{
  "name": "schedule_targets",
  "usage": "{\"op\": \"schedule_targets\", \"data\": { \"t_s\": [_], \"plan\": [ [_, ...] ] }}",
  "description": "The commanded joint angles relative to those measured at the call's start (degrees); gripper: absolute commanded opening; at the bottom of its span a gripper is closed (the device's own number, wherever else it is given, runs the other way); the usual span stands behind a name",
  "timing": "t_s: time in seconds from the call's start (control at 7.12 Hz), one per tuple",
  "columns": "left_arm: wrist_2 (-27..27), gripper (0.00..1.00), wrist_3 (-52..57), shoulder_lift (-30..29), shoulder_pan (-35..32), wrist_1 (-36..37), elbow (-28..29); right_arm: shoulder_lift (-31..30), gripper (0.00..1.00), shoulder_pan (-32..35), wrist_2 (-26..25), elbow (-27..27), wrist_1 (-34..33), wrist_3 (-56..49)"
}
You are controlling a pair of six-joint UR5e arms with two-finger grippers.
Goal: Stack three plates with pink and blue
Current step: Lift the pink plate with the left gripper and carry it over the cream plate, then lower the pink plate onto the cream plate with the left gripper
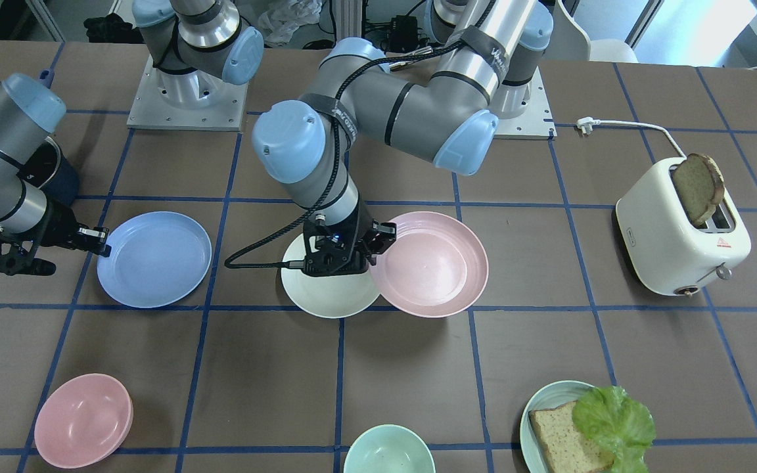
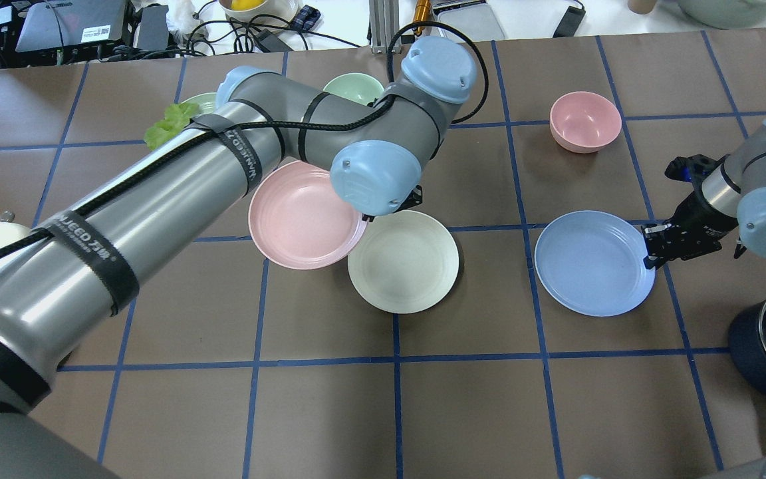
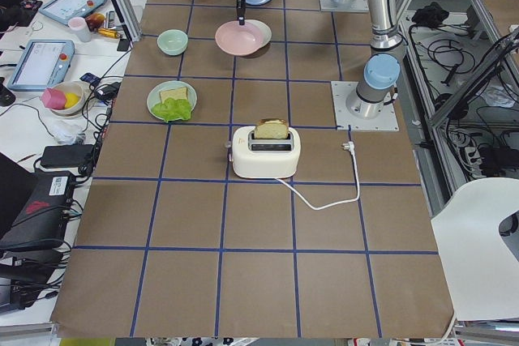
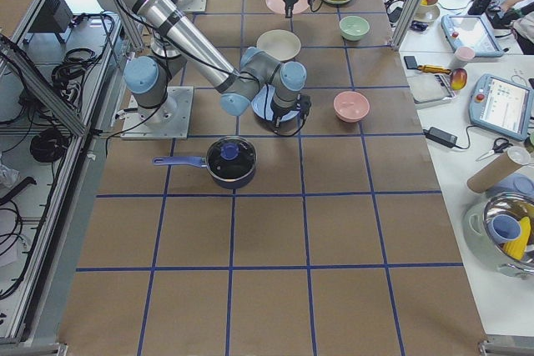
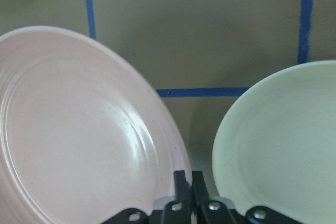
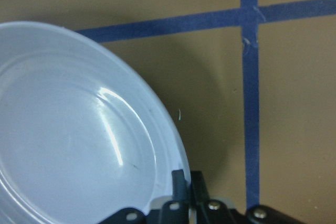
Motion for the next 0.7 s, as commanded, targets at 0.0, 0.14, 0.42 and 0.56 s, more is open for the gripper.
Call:
{"op": "schedule_targets", "data": {
  "t_s": [0.0, 0.14, 0.42, 0.56],
  "plan": [
    [-0.3, 0.0, -0.6, -5.3, -3.6, -1.9, 6.7, 0.5, 0.0, 0.1, -1.4, -6.4, 8.4, -0.1],
    [0.1, 0.0, -0.6, -7.3, -5.5, -3.4, 8.9, 0.6, 0.0, 0.1, -1.6, -8.2, 10.2, -0.1],
    [-0.5, 0.0, -2.4, -10.1, -7.7, -3.3, 10.3, 0.4, 0.0, 0.1, -1.9, -8.9, 10.3, -0.2],
    [-0.5, 0.0, -3.1, -11.3, -8.7, -2.7, 10.5, 0.5, 0.0, 0.1, -2.1, -9.3, 10.5, -0.2]
  ]
}}
